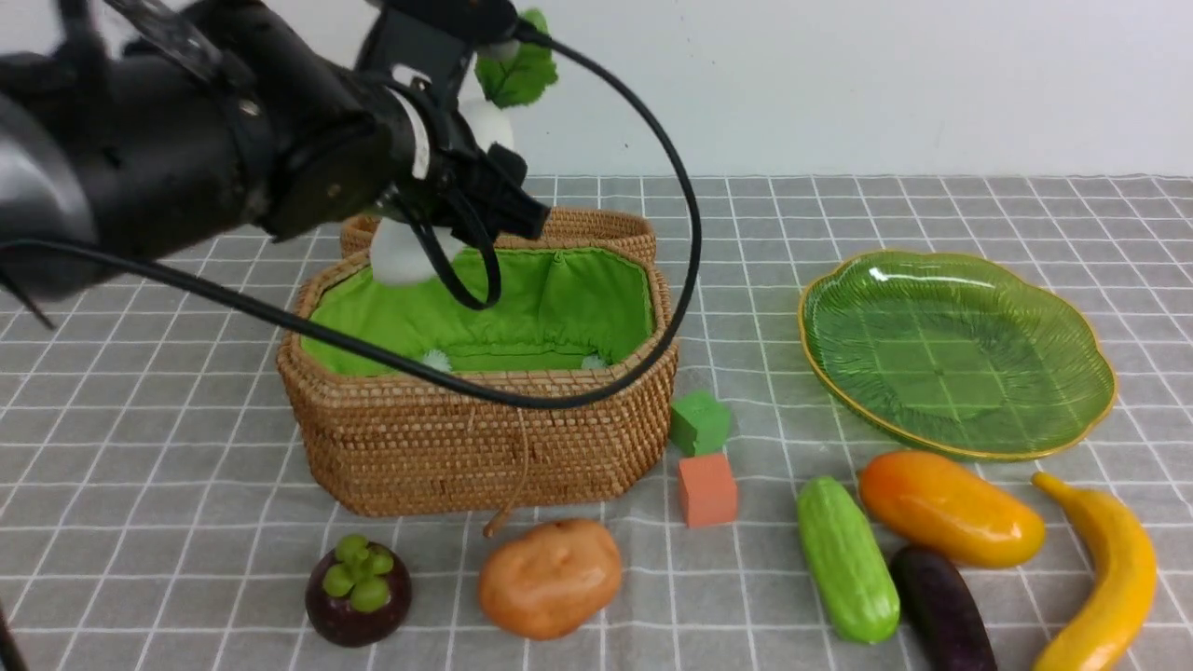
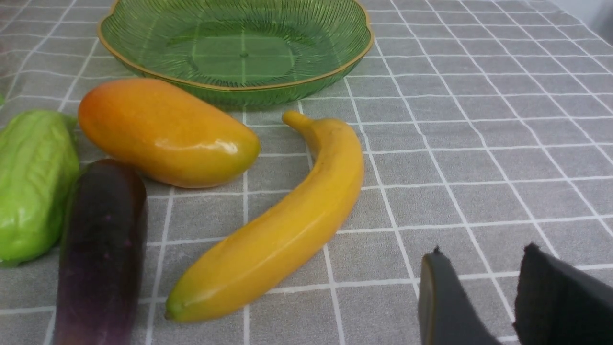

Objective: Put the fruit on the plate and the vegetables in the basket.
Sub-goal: Take a daikon with your left arm and place it on the basket on the left, then grab a mangosteen with your left arm and put it on the plate on the right

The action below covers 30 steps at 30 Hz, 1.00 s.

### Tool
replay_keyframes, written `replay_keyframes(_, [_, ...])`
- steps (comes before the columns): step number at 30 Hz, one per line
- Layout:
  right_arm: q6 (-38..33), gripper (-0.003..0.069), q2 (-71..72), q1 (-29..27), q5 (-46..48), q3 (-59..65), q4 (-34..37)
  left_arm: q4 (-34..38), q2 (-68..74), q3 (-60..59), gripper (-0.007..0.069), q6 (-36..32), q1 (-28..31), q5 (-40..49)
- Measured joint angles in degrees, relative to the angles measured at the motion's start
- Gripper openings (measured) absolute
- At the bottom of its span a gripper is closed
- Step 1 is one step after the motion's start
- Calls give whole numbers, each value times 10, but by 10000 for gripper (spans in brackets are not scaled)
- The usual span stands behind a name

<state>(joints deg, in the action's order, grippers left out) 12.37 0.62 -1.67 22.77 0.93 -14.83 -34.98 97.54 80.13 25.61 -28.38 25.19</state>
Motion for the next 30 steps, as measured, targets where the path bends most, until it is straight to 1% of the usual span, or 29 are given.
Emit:
replay_keyframes(4, [0, 240, 0, 0, 0, 0, 0, -14, 40, 0, 480, 37, 0, 3])
replay_keyframes(8, [0, 240, 0, 0, 0, 0, 0, -18, 53, 0, 486, 56, 0, 5])
replay_keyframes(10, [0, 240, 0, 0, 0, 0, 0, -19, 52, 0, 514, 58, 0, 8])
replay_keyframes(12, [0, 240, 0, 0, 0, 0, 0, -19, 47, 0, 563, 59, 0, 21])
replay_keyframes(13, [0, 240, 0, 0, 0, 0, 0, -19, 46, 0, 568, 59, 0, 24])
replay_keyframes(14, [0, 240, 0, 0, 0, 0, 0, -19, 35, 0, 604, 59, 0, 44])
replay_keyframes(15, [0, 240, 0, 0, 0, 0, 0, -19, 33, 0, 604, 59, 0, 47])
replay_keyframes(16, [0, 240, 0, 0, 0, 0, 0, -17, 18, 0, 620, 59, 0, 78])
replay_keyframes(19, [0, 240, 0, 0, 0, 0, 0, -8, -8, 0, 621, 54, 0, 122])
replay_keyframes(20, [0, 240, 0, 0, 0, 0, 0, 0, -33, 0, 610, 38, -2, 165])
replay_keyframes(21, [0, 240, 0, 0, 0, 0, 0, 6, -48, 0, 601, 26, -4, 188])
replay_keyframes(22, [0, 240, 0, 0, 0, 0, 0, 18, -72, 0, 584, -1, -7, 224])
replay_keyframes(23, [0, 240, 0, 0, 0, 0, 0, 23, -76, 0, 582, -5, -9, 236])
replay_keyframes(24, [0, 240, 0, 0, 0, 0, 0, 51, -107, 0, 563, -44, -12, 282])
replay_keyframes(25, [0, 240, 0, 0, 0, 0, 0, 75, -120, 0, 554, -60, -15, 311])
replay_keyframes(26, [0, 240, 0, 0, 0, 0, 0, 75, -123, 0, 553, -64, -15, 311])
replay_keyframes(27, [0, 240, 0, 0, 0, 0, 0, 120, -146, 0, 542, -86, -16, 355])
replay_keyframes(28, [0, 240, 0, 0, 0, 0, 0, 154, -157, -2, 536, -92, -16, 383])
replay_keyframes(29, [0, 240, 0, 0, 0, 0, 0, 160, -162, -3, 535, -93, -16, 387])
replay_keyframes(30, [0, 240, 0, 0, 0, 0, 0, 202, -174, -16, 532, -92, -16, 413])
